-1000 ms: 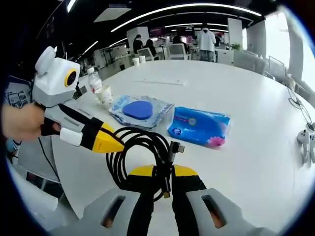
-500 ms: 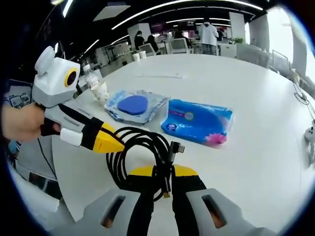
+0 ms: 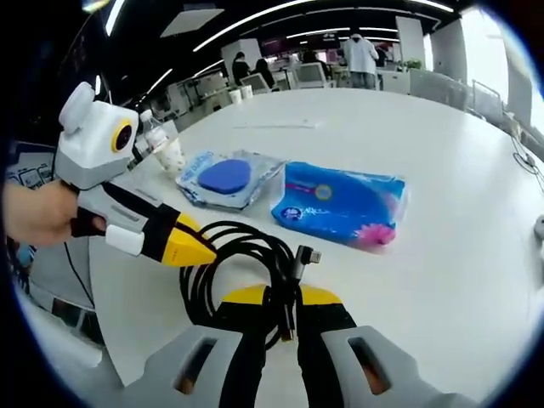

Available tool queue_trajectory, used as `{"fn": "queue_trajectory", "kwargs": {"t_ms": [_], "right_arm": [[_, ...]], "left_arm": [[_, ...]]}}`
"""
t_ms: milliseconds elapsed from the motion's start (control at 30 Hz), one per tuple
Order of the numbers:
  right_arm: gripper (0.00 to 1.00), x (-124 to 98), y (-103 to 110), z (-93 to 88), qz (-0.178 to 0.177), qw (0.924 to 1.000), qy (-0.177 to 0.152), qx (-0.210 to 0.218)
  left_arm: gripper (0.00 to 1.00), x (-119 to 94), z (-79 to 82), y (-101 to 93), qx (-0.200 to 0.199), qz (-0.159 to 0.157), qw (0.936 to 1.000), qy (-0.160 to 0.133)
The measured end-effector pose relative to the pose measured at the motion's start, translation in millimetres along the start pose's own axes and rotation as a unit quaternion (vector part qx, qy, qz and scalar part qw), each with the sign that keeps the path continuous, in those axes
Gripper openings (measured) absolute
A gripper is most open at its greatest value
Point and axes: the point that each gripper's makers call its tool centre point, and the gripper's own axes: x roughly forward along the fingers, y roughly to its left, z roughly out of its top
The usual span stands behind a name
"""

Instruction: Arrange the tabletop items into an orderly group along one side of the table until the central work area is clear of visible clutter.

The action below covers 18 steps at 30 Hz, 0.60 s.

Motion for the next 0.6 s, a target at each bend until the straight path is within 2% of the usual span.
{"fn": "queue_trajectory", "kwargs": {"t_ms": [400, 600], "right_arm": [[0.08, 6, -1, -11.9, 0.004, 1.0, 0.007, -0.006], [0.08, 6, -1, -11.7, 0.005, 1.0, 0.003, -0.007]], "left_arm": [[0.03, 7, -6.2, 1.4, 0.006, 0.005, 1.0, 0.004], [0.03, 8, -5.7, 1.8, 0.008, 0.005, 0.9999, 0.003]]}}
